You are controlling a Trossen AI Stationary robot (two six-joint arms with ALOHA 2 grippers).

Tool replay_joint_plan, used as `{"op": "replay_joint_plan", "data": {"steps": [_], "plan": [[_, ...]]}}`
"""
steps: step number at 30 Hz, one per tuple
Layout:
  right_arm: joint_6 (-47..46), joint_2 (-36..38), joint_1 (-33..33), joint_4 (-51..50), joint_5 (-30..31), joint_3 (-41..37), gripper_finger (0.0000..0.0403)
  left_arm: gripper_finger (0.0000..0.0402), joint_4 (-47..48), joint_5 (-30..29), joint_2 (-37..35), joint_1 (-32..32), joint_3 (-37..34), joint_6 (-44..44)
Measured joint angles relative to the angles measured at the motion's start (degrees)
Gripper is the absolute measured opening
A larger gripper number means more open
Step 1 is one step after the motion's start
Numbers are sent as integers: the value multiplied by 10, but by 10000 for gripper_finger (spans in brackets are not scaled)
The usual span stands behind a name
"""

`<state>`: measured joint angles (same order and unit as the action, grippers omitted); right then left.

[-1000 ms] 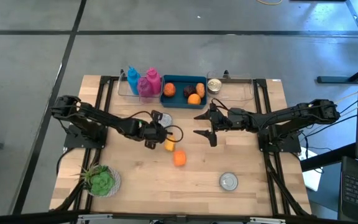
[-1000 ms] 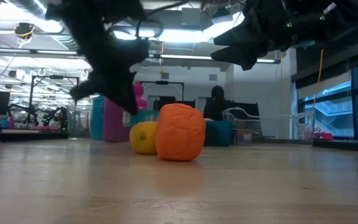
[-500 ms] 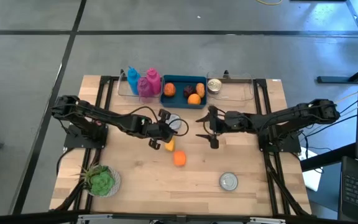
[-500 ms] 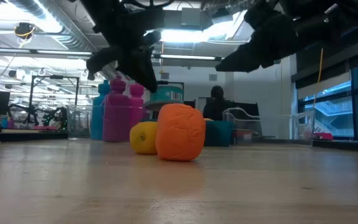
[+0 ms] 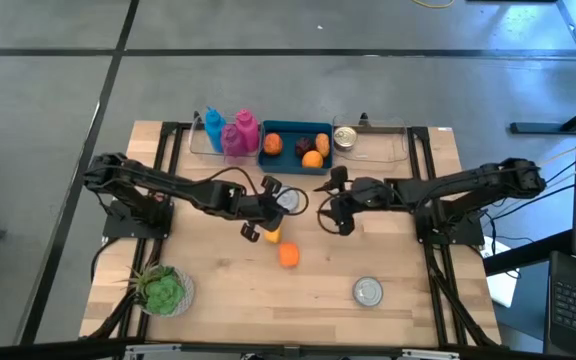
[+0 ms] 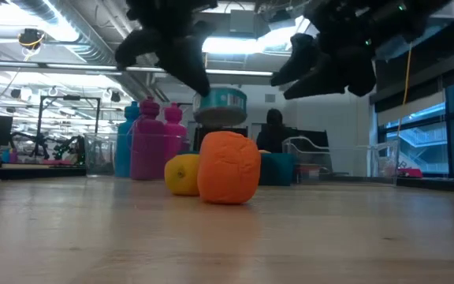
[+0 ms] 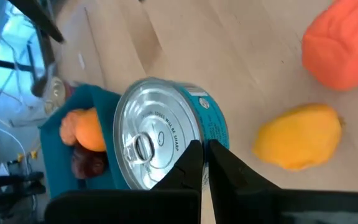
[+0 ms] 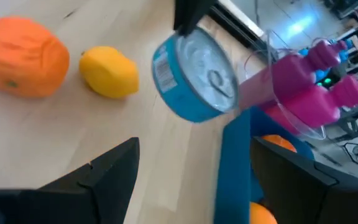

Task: Pick & Place Food Item
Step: Stack the yellow blue can on top of the blue pink can in the right transparent bin

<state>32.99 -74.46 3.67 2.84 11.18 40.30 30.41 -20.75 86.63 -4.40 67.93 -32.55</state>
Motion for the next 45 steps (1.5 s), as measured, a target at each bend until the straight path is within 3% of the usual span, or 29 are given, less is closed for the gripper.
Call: {"op": "replay_joint_plan", "data": {"steps": [6,16,31,39,45], "plan": [[65,-26,-2,-57,-14,54,302,1,14,6,8,0,27,-17],[105,-81,5,-60,-42,89,302,1,11,8,10,0,27,-41],[70,-102,7,-55,-41,89,302,1,20,13,10,1,27,-16],[79,-135,27,-7,-68,88,302,1,49,116,-8,21,4,127],[68,-136,28,10,-80,88,302,1,-40,171,-65,74,-78,182]]}}
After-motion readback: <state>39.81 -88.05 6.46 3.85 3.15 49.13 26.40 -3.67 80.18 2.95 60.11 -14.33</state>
